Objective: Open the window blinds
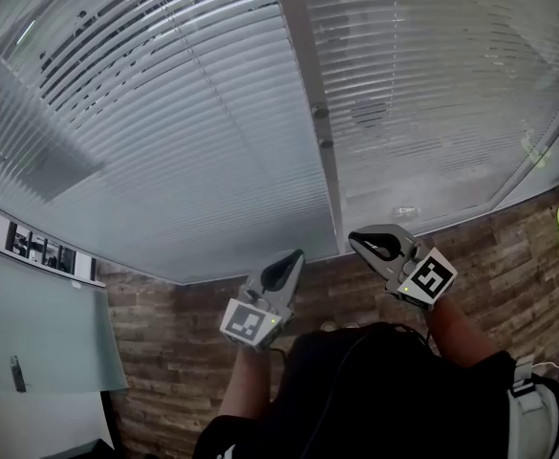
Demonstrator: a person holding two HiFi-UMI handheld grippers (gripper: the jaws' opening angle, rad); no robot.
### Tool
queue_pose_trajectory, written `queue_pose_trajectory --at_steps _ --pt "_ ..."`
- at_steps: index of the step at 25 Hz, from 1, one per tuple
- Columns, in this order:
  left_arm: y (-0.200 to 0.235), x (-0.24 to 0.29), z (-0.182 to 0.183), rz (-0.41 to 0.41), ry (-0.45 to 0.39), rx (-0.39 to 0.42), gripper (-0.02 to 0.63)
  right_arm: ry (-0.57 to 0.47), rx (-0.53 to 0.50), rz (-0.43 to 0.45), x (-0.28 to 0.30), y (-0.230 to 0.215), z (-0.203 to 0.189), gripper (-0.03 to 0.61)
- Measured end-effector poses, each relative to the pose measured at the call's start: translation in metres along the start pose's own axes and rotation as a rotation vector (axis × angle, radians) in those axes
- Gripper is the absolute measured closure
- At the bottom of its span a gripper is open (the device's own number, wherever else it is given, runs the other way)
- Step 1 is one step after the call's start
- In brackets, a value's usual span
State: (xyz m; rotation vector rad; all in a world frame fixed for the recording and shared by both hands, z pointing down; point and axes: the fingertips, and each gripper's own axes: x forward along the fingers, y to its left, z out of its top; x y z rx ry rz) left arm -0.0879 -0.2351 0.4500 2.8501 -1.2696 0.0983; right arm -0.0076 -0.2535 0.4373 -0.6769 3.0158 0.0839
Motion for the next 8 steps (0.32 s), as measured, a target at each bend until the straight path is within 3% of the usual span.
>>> queue_pose_trajectory --at_steps 8 --pt "0.0019 -0.0059 -0.0033 -0.001 -0.001 0.019 0.609 0.017 -0.013 -0.022 -0.0019 0.0025 -0.0012 0.572"
